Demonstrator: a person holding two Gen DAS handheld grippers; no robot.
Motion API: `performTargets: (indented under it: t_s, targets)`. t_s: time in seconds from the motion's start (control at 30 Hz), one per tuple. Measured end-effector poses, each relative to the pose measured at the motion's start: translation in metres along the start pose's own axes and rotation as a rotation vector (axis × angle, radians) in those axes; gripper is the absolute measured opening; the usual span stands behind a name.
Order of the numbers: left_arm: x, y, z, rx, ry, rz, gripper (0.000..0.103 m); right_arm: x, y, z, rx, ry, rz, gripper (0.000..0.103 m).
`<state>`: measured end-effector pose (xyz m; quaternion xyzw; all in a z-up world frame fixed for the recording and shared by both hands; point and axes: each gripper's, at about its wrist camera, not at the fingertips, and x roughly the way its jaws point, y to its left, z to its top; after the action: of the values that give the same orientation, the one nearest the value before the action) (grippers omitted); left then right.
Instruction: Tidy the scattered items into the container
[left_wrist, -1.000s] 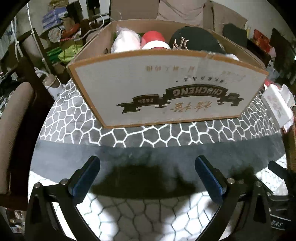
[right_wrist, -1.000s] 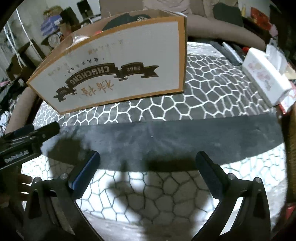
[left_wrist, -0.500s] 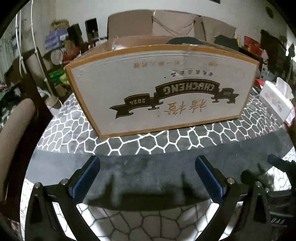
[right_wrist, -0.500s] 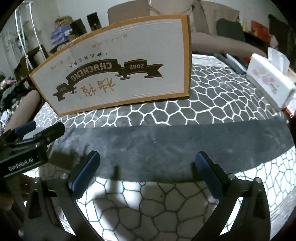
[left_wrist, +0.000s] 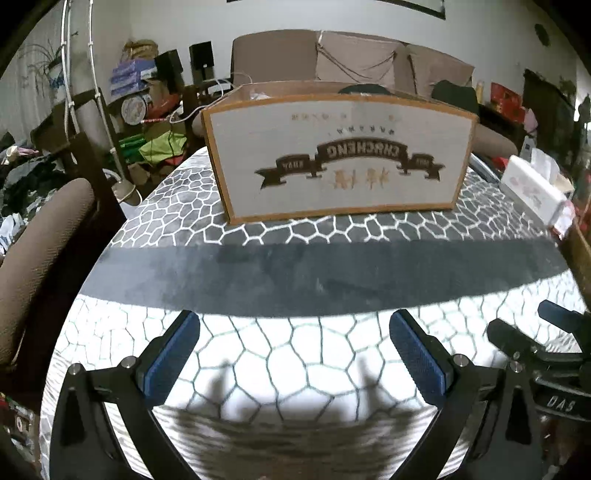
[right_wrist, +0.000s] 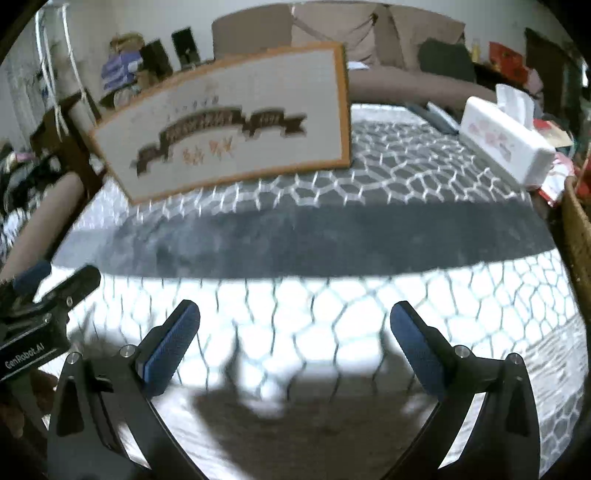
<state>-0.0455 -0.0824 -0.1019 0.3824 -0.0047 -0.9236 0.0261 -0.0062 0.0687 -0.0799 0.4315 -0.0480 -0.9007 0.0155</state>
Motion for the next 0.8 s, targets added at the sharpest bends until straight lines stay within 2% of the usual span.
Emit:
performTargets:
  t_s: [0.1, 0.23, 0.5, 0.6, 0.8]
  targets:
    - [0.015, 0.005, -0.008, -0.042, 0.041, -0.023, 0.103, 0.006, 0.002, -0.012, -0.001, 0.015, 0.006, 0.103]
    - [0.034, 0.002, -0.020, 0.032, 0.075, 0.020, 0.103, 0.016, 0.006, -0.024, -0.035, 0.035, -0.028, 0.103]
    - [0.049, 0.005, -0.033, -0.010, 0.146, -0.010, 0.103, 0.030, 0.012, -0.032, -0.026, 0.055, -0.041, 0.103]
    - [0.052, 0.009, -0.033, -0.037, 0.151, -0.019, 0.103, 0.031, 0.013, -0.031, -0.028, 0.059, -0.052, 0.103]
    - [0.054, 0.008, -0.032, -0.026, 0.156, -0.018, 0.103, 0.033, 0.013, -0.031, -0.029, 0.070, -0.083, 0.103]
